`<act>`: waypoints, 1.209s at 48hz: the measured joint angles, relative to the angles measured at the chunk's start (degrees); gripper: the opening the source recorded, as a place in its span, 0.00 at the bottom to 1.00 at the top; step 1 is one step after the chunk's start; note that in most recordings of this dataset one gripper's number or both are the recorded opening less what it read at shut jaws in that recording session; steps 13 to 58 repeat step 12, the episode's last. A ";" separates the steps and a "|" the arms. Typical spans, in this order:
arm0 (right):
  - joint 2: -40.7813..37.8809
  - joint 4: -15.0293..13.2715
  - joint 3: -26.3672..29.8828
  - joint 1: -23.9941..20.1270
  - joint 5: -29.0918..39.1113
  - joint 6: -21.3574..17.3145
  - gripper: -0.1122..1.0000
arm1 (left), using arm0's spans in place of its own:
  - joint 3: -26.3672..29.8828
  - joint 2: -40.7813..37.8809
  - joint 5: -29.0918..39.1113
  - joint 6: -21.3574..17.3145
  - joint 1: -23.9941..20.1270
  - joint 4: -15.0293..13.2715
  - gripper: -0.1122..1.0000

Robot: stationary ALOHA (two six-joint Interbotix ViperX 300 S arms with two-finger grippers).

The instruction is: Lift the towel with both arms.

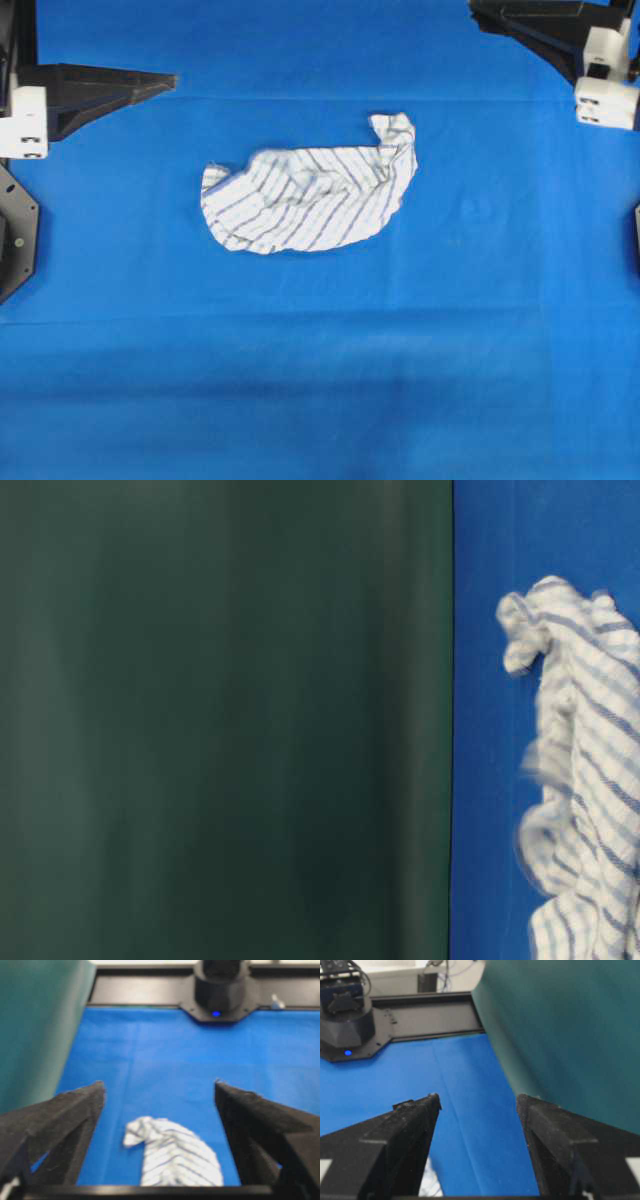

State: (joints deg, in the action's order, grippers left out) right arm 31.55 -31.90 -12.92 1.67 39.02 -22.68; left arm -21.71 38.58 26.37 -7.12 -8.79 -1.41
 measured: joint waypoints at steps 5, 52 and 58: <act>0.00 0.00 -0.09 0.00 0.09 -0.18 0.69 | -0.88 0.79 -0.09 0.00 0.00 0.09 0.92; 0.00 0.00 -2.55 0.00 0.09 -0.79 0.69 | -4.13 1.41 -0.70 0.00 0.00 0.09 0.92; 0.00 0.00 -2.55 0.00 0.09 -0.79 0.69 | -4.13 1.41 -0.70 0.00 0.00 0.09 0.92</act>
